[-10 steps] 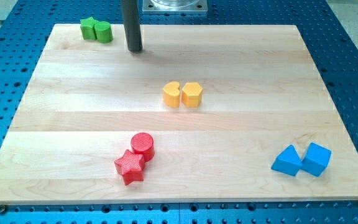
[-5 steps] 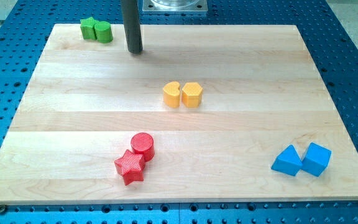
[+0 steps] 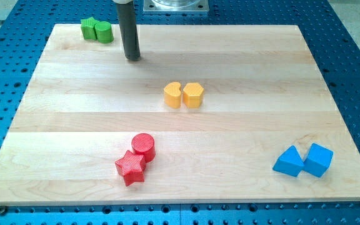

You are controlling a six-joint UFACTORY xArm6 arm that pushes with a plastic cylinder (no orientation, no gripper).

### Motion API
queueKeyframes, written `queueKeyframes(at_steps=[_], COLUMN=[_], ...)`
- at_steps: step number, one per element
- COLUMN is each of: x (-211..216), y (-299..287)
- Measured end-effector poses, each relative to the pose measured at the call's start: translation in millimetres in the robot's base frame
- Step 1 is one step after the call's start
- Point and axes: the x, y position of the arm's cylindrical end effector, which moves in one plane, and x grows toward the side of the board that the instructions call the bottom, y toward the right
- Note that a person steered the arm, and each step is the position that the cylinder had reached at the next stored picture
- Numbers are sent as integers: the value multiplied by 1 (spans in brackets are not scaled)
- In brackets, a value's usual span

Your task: Point your arm diagonally right to the green circle

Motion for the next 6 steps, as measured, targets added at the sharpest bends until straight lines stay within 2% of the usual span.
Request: queueKeyframes(at_steps=[2,3,4,6], x=[19,30,7,5], y=[0,29,40,41])
